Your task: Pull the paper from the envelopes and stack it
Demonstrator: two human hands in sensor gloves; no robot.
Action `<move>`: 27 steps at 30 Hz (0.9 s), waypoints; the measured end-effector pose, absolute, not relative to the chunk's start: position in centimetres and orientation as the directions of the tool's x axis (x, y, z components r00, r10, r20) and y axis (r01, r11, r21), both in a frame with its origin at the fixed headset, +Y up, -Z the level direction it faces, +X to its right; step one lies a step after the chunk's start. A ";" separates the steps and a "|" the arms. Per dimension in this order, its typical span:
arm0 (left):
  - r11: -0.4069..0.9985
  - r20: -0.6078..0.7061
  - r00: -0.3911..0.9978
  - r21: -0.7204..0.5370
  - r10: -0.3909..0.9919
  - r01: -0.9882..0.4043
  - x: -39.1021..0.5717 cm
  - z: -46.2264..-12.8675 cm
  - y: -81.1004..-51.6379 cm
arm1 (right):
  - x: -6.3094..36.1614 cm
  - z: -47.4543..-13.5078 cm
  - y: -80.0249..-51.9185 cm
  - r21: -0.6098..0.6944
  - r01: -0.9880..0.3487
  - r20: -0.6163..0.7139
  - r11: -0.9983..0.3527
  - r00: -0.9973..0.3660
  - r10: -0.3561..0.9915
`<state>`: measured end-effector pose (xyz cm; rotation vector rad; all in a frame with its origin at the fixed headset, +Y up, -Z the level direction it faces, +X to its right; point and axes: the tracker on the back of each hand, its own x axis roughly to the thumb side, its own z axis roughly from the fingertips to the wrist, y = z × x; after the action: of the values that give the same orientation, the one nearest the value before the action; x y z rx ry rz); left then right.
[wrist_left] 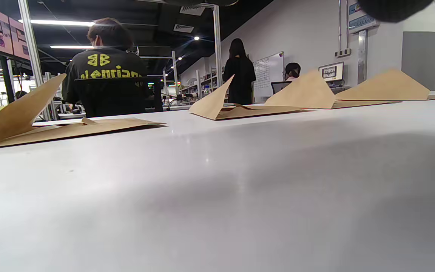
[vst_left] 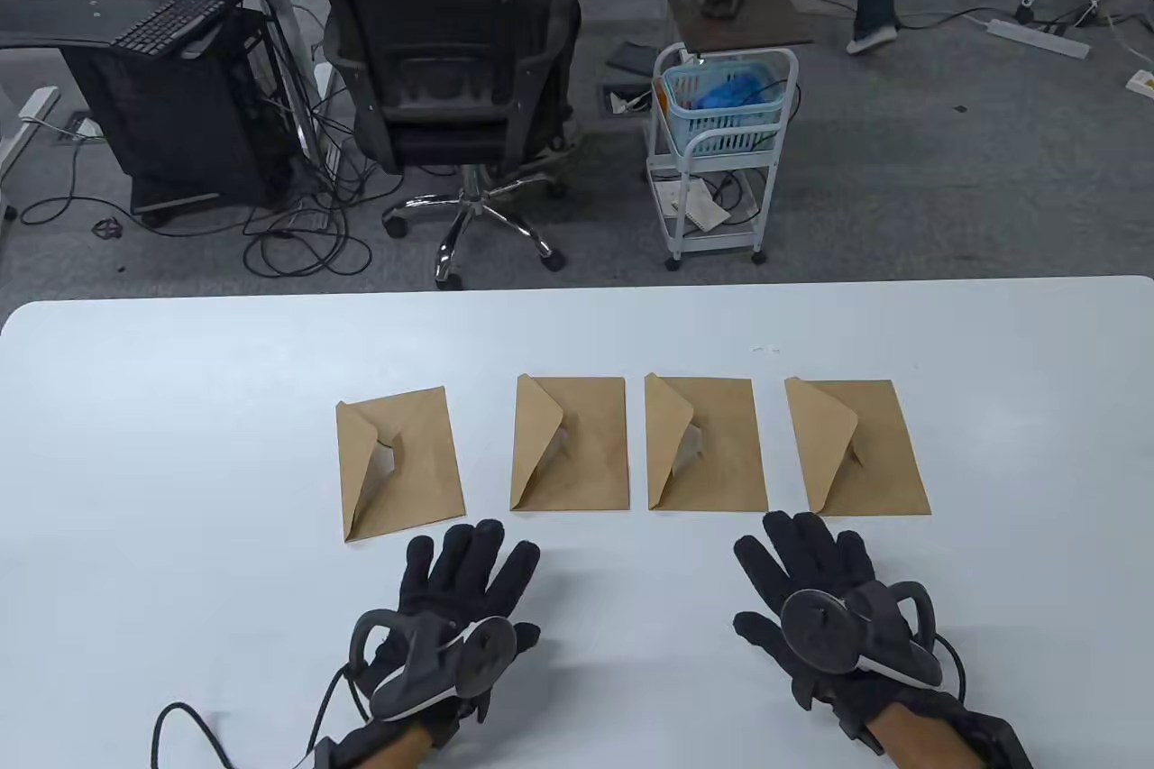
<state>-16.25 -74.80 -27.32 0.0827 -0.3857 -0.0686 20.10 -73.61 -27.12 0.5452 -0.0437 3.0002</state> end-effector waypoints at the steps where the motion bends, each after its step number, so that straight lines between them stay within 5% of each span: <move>1: 0.994 0.372 0.925 0.093 -0.082 0.051 -16.3 -27.3 -74.8 | 20.1 -27.1 -73.6 -0.011 -0.095 0.352 -0.995 -0.932 0.085; 27: 0.995 0.367 0.927 0.089 -0.079 0.050 -16.1 -27.3 -74.8 | 20.2 -27.3 -73.8 -0.006 -0.146 0.355 -0.989 -0.925 0.134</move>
<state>-16.10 -74.82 -27.29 0.0782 -0.3797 -0.0661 20.17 -73.78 -27.26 0.5400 -0.0488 2.9491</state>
